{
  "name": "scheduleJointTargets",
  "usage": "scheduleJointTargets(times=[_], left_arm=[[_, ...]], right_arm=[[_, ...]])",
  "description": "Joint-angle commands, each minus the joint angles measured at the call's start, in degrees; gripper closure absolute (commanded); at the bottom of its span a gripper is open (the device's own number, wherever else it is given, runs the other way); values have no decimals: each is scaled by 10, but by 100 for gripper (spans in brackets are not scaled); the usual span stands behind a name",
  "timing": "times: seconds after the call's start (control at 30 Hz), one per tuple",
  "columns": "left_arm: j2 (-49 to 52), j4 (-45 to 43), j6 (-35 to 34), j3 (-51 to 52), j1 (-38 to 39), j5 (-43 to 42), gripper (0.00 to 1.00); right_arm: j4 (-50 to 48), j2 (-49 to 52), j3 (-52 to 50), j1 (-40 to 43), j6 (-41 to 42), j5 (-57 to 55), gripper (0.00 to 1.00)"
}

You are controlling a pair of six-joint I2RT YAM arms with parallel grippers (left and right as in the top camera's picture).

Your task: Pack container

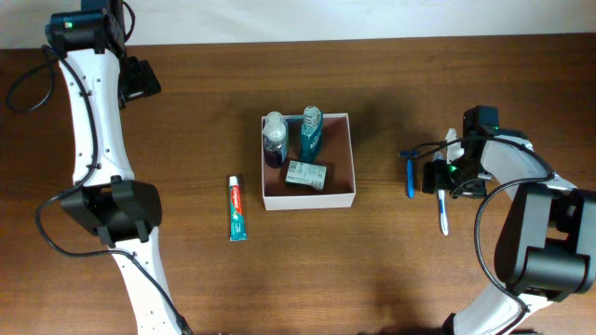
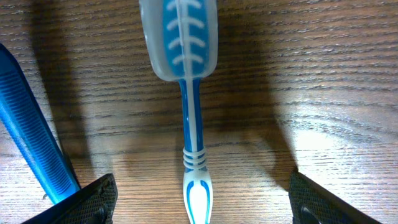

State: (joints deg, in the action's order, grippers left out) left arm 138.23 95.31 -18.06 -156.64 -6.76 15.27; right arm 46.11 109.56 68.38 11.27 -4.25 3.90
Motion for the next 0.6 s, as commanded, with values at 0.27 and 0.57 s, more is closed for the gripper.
scheduleJointTargets(times=[0.27, 0.57], left_arm=[[-3, 1, -8, 2, 0, 4, 1], [-3, 1, -8, 2, 0, 4, 1]], right_arm=[[159, 4, 172, 0, 3, -3, 16], [299, 4, 346, -17, 3, 97, 1]])
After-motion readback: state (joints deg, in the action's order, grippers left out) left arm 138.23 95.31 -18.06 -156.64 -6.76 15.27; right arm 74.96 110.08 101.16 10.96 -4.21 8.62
